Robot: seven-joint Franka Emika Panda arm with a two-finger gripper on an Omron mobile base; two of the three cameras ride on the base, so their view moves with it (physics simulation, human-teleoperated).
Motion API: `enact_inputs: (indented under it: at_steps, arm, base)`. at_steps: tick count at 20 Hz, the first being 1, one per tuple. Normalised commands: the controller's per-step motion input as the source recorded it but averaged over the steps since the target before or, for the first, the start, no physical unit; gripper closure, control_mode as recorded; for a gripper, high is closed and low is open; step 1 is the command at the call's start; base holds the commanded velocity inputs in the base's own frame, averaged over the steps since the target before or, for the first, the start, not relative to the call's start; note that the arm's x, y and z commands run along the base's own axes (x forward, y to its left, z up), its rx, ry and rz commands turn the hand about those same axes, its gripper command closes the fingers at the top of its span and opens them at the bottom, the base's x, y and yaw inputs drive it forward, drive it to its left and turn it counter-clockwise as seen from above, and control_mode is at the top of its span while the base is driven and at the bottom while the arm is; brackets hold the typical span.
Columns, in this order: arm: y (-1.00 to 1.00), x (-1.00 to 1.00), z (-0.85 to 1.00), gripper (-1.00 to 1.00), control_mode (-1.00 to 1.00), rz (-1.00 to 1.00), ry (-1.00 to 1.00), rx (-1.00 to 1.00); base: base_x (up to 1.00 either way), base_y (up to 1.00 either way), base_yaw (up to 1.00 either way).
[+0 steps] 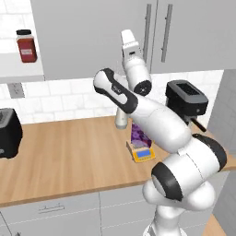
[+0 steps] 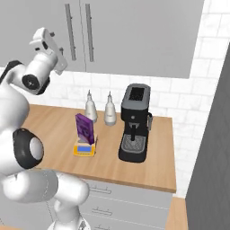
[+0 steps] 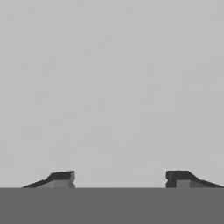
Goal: Pick the cereal and place it on the digital scale for weighing, and close the cabinet.
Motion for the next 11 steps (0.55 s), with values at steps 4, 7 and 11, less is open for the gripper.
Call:
enact_inputs:
  at_steps: [4,7,11]
  arm:
    - [0.0,1.0,-0.49,-1.0,-1.0,0.0,0.06,0.0]
    - [-0.11,0.94,-0.17,-1.0,-1.0,0.0,0.24,0.0]
    - [-0.38,0.58,0.0,-1.0,-1.0,0.0,0.43,0.01]
  base:
    - [0.0,0.0,0.0]
    - [0.0,0.0,0.0]
    - [0.0,0.0,0.0]
